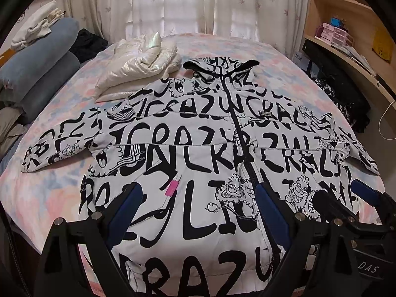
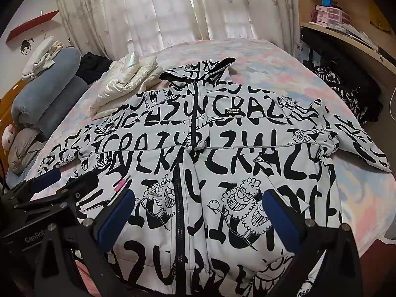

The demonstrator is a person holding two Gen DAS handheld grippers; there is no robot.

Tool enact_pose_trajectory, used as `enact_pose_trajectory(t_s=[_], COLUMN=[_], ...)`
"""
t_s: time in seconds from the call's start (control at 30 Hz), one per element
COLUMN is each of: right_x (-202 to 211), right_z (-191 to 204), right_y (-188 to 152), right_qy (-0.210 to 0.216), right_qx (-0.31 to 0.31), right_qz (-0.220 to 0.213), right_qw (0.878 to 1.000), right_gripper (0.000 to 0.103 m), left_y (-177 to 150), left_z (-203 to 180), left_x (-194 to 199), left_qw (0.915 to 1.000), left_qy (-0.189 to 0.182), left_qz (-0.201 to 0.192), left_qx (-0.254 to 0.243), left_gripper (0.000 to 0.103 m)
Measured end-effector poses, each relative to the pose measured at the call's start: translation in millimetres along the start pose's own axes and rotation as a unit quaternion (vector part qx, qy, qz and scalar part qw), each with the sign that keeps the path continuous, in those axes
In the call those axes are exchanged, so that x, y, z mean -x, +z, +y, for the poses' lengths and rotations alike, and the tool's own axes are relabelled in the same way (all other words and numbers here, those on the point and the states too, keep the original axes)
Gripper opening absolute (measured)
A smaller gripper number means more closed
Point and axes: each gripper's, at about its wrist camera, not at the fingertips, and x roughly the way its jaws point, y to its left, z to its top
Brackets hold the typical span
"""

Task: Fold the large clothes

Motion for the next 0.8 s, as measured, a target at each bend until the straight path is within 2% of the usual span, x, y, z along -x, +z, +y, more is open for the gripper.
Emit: enact_pose_trajectory(t_s=[0.47, 0.8], right_x=[0.7, -3.8], right_z=[2.0, -5.1], right_y=[0.4, 0.0], right_qy=[-0.006, 0.005], right_qx=[0.001, -0.002], right_qz=[0.0, 0.008], right_qw=[1.0, 1.0], right_gripper=[0.103, 0.103], left_y=[-1.8, -5.1], left_z=[1.4, 2.8], left_x=[-4.1, -9.3], left_qw=[1.0, 0.9996], left_qy=[0.005, -0.017], left_qz=[0.006, 0.022], left_qx=[-0.001, 0.006], left_gripper=[0.092, 0.092])
